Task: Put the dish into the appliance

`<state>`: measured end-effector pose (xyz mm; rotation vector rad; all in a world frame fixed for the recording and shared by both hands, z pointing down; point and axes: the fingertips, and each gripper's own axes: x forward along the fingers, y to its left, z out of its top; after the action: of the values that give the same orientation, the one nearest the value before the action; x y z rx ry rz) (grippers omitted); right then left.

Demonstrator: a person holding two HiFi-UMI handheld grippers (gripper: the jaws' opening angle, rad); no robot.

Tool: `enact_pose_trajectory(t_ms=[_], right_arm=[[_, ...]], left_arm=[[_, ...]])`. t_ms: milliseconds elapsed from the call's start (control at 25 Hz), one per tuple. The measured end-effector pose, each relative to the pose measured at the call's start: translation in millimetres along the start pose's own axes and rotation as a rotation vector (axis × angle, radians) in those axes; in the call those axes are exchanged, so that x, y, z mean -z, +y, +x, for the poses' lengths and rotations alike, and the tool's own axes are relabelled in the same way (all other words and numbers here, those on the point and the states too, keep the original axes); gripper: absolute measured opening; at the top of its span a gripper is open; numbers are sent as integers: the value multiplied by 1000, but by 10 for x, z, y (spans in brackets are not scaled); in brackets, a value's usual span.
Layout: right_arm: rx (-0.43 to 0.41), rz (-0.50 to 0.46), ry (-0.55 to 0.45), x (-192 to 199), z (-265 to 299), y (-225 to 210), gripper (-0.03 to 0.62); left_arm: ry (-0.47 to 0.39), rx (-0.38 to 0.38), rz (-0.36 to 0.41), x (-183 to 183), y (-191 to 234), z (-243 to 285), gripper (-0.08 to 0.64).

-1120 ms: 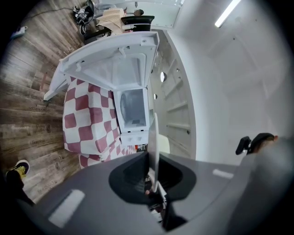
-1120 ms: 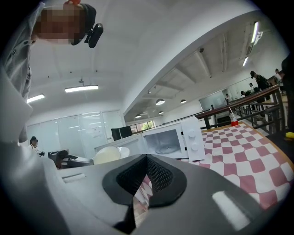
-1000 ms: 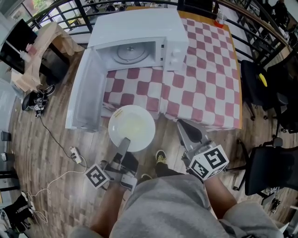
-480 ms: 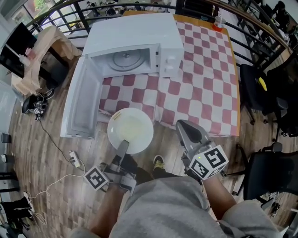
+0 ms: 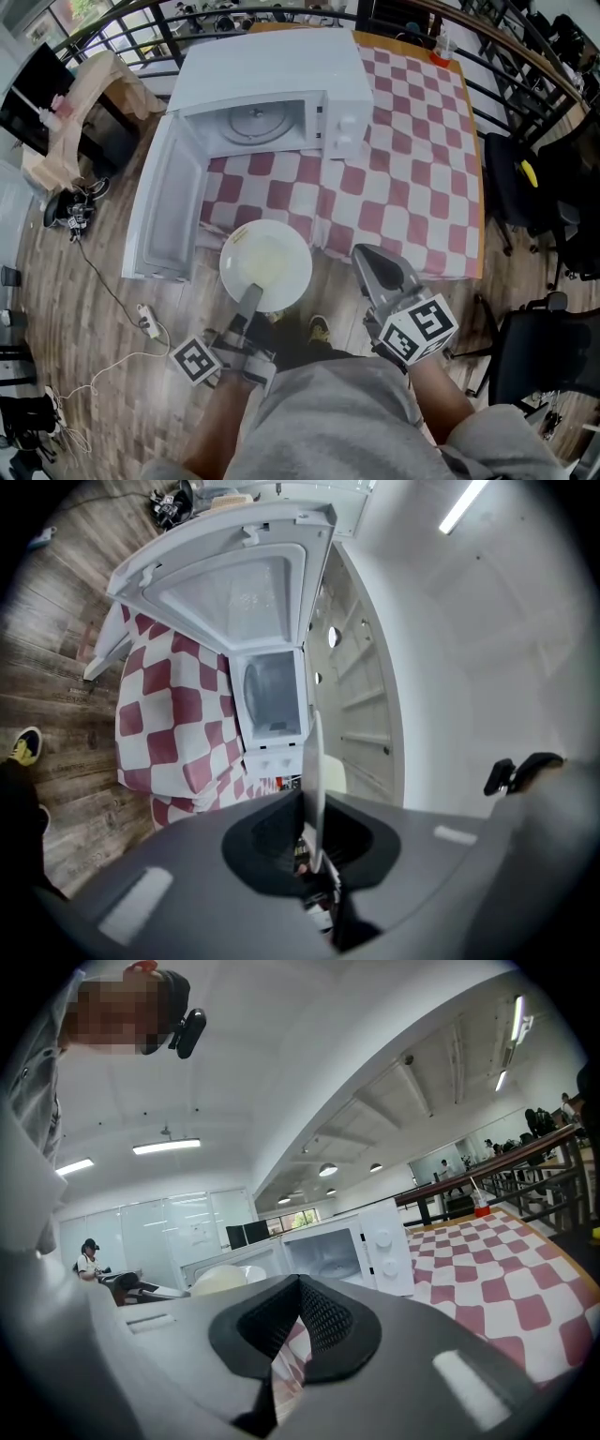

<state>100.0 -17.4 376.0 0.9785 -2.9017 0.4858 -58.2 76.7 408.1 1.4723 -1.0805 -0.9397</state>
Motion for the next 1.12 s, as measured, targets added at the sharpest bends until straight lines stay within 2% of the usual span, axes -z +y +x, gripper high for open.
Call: enact_pose_trajectory(t_ms=[320,720,1120], right_arm=[[-7,0,9,36,133,52,0],[13,0,35,84,445,2,-2],[41,11,76,4,1039,-143,0]], left_arm=[[1,5,12,-152,16,1,28],[30,13,-19,-347,122,264,28],[57,-16,-53,-862,291,676,28]])
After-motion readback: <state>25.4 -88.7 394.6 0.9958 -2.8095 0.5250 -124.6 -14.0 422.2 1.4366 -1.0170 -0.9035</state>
